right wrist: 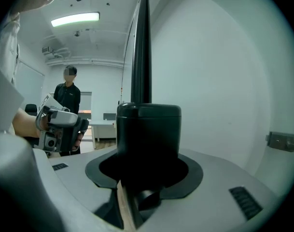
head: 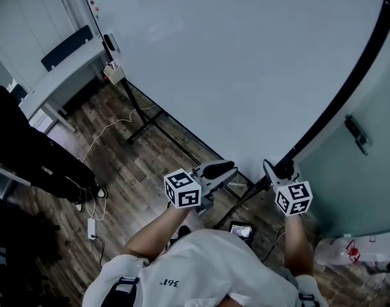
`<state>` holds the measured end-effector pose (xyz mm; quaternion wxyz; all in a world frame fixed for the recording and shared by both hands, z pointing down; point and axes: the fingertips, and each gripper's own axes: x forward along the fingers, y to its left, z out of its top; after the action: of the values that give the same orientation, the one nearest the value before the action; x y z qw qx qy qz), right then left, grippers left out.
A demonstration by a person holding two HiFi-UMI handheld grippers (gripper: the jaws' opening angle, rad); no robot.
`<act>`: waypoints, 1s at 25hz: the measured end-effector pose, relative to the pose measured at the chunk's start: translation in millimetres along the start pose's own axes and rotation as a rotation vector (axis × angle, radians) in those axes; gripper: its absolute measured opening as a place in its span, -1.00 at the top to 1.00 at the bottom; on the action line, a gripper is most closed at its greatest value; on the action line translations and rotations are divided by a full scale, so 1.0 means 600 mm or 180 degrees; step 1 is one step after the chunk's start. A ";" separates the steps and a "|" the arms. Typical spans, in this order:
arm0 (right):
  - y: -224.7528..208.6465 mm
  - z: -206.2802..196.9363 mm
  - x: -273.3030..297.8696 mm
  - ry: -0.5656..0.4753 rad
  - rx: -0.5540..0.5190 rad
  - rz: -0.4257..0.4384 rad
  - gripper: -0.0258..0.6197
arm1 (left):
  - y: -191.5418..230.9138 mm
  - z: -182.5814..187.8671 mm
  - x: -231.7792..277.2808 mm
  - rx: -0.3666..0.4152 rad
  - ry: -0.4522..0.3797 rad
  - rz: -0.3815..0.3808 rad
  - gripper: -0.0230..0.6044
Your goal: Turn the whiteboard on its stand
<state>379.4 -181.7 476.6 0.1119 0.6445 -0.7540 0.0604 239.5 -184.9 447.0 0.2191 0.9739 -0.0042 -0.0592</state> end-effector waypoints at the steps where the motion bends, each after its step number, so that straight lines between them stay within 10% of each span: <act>1: 0.001 0.000 0.002 0.0005 0.0001 0.0005 0.24 | 0.003 0.001 -0.002 -0.0003 -0.0008 0.0009 0.69; 25: 0.033 0.011 0.047 0.0027 -0.0064 0.0134 0.31 | 0.028 -0.001 -0.017 -0.0072 -0.0020 0.0072 0.69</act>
<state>355.0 -207.0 478.4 0.1203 0.6271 -0.7674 0.0579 229.9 -199.4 455.8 0.2307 0.9711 -0.0152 -0.0598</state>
